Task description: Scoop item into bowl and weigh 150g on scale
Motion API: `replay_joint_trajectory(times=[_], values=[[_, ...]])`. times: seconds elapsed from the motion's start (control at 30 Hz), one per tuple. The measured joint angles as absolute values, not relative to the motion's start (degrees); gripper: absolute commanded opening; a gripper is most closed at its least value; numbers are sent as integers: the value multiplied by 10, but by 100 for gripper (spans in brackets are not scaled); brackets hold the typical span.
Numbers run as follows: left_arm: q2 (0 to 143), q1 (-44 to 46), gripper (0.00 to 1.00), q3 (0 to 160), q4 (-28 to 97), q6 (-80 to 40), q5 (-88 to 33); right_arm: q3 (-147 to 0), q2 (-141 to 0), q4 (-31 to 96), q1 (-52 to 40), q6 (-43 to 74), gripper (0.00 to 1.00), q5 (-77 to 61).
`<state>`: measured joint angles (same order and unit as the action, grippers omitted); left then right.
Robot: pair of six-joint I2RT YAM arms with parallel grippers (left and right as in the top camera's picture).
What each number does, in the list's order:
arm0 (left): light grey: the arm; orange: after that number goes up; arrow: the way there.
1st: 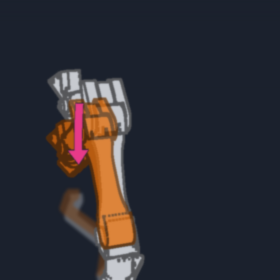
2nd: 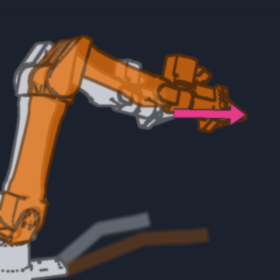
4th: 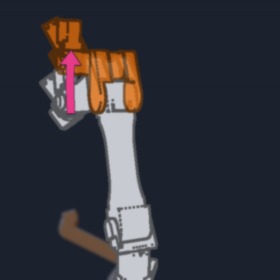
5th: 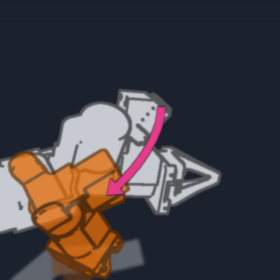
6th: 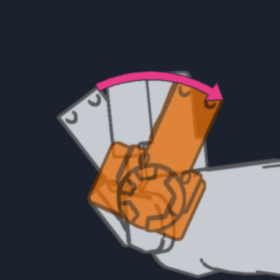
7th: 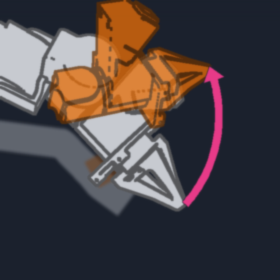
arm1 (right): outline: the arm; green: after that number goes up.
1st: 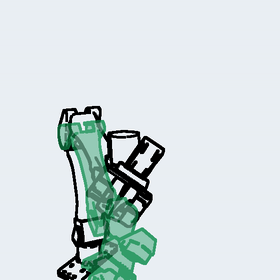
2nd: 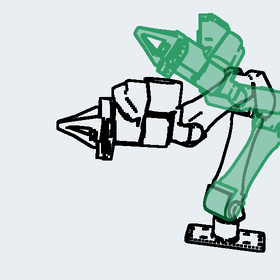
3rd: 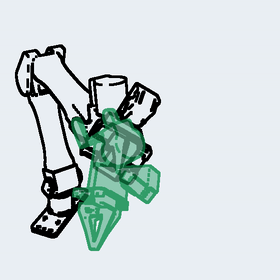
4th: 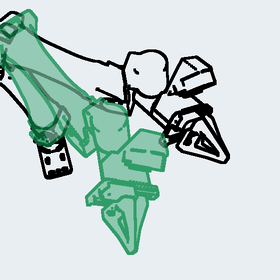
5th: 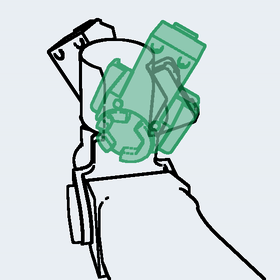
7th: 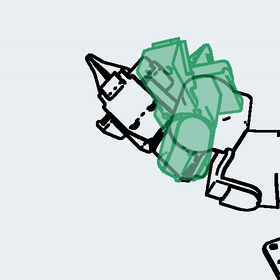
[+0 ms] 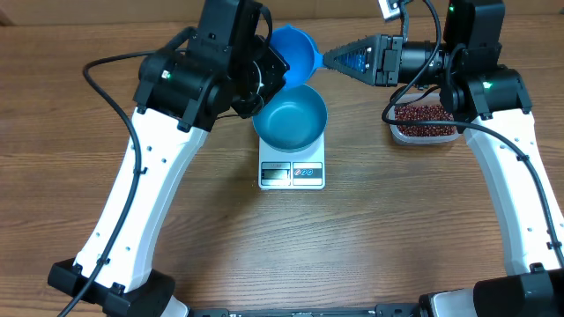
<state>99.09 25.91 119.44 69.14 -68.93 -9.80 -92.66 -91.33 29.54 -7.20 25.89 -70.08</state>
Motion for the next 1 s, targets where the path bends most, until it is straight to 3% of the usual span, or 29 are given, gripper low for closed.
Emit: replay_joint_trajectory(times=[1.0], values=[[998, 259, 4, 1194, 676, -691, -92, -927, -913, 303, -72, 259, 13, -701]])
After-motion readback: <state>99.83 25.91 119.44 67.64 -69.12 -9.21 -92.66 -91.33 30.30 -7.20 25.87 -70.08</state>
